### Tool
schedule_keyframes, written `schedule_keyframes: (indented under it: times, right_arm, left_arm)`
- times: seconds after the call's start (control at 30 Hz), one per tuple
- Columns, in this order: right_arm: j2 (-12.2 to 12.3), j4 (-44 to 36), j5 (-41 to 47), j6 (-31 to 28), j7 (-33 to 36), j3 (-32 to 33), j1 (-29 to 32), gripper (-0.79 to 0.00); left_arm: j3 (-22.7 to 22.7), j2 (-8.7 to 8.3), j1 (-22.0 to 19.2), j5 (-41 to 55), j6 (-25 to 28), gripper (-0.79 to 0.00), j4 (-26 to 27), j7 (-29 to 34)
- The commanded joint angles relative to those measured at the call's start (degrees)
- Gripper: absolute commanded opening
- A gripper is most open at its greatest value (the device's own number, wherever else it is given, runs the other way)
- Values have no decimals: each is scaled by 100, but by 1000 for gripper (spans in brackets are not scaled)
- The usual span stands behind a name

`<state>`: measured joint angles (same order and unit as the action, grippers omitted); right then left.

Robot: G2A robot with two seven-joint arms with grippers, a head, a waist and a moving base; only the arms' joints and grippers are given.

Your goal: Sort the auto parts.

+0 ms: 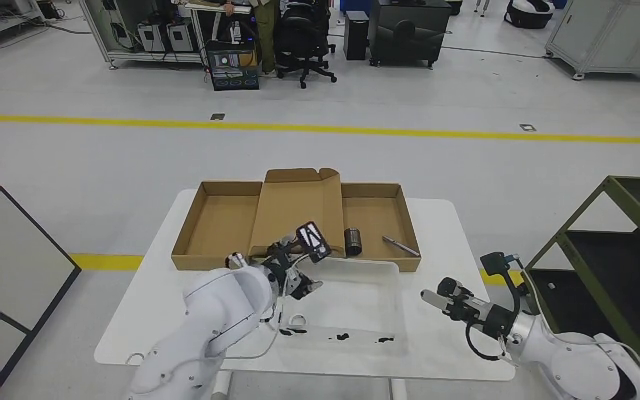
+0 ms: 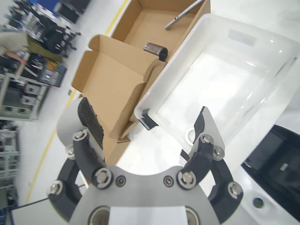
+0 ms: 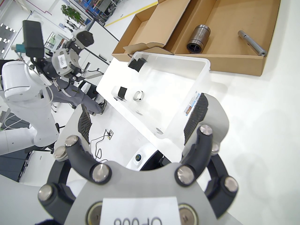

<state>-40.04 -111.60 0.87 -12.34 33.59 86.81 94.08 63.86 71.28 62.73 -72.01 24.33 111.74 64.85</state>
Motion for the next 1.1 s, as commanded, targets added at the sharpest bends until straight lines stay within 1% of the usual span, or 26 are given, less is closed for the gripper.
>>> schedule_keyframes:
  times: [0.0,0.07,0.1,0.13,0.17,0.2,0.23,0.3,0.33,0.4,0.43,0.53,0.57,0.6,0.7,0.73,0.83,0.9,1.0,1.07]
  right_arm:
    - [0,0,0,0,0,0,0,0]
    - [0,0,0,0,0,0,0,0]
    - [0,0,0,0,0,0,0,0]
    - [0,0,0,0,0,0,0,0]
    - [0,0,0,0,0,0,0,0]
    - [0,0,0,0,0,0,0,0]
    - [0,0,0,0,0,0,0,0]
    - [0,0,0,0,0,0,0,0]
    - [0,0,0,0,0,0,0,0]
    - [0,0,0,0,0,0,0,0]
    - [0,0,0,0,0,0,0,0]
    - [0,0,0,0,0,0,0,0]
    - [0,0,0,0,0,0,0,0]
    - [0,0,0,0,0,0,0,0]
    - [0,0,0,0,0,0,0,0]
    - [0,0,0,0,0,0,0,0]
    - [0,0,0,0,0,0,0,0]
    - [0,0,0,0,0,0,0,0]
    - [0,0,0,0,0,0,0,0]
    - [0,0,0,0,0,0,0,0]
  left_arm:
    - [-48,31,-315,696,-147,0,-226,708]
    - [-167,66,-487,1346,-244,0,-501,1156]
    - [-225,78,-581,1728,-216,-15,-626,1411]
    - [-250,90,-666,2118,-223,-52,-735,1582]
    - [-276,97,-730,2527,-239,-163,-856,1748]
    - [-335,96,-796,2901,-342,-228,-972,1852]
    - [-402,87,-870,3236,-445,-151,-1073,1955]
    - [-572,47,-1040,3718,-658,-240,-1242,2169]
    - [-671,17,-1118,3824,-726,-252,-1308,2237]
    - [-854,-37,-1246,4171,-804,-308,-1435,2315]
    - [-924,-67,-1318,4268,-804,-311,-1490,2315]
    - [-1019,-130,-1483,4262,-763,-222,-1706,2273]
    - [-1017,-133,-1513,4243,-760,-215,-1797,2198]
    - [-1015,-130,-1549,4186,-808,-231,-1891,2062]
    - [-1118,-111,-1621,3600,-1081,-271,-2058,1512]
    - [-1162,-99,-1617,3616,-1121,-283,-2099,1413]
    - [-1229,-74,-1662,3646,-1258,-339,-2257,1223]
    - [-1326,-60,-1697,3476,-1403,-394,-2349,1174]
    - [-1506,-39,-1732,2922,-1737,-419,-2457,1010]
    - [-1606,-17,-1749,2847,-1838,-440,-2544,1027]
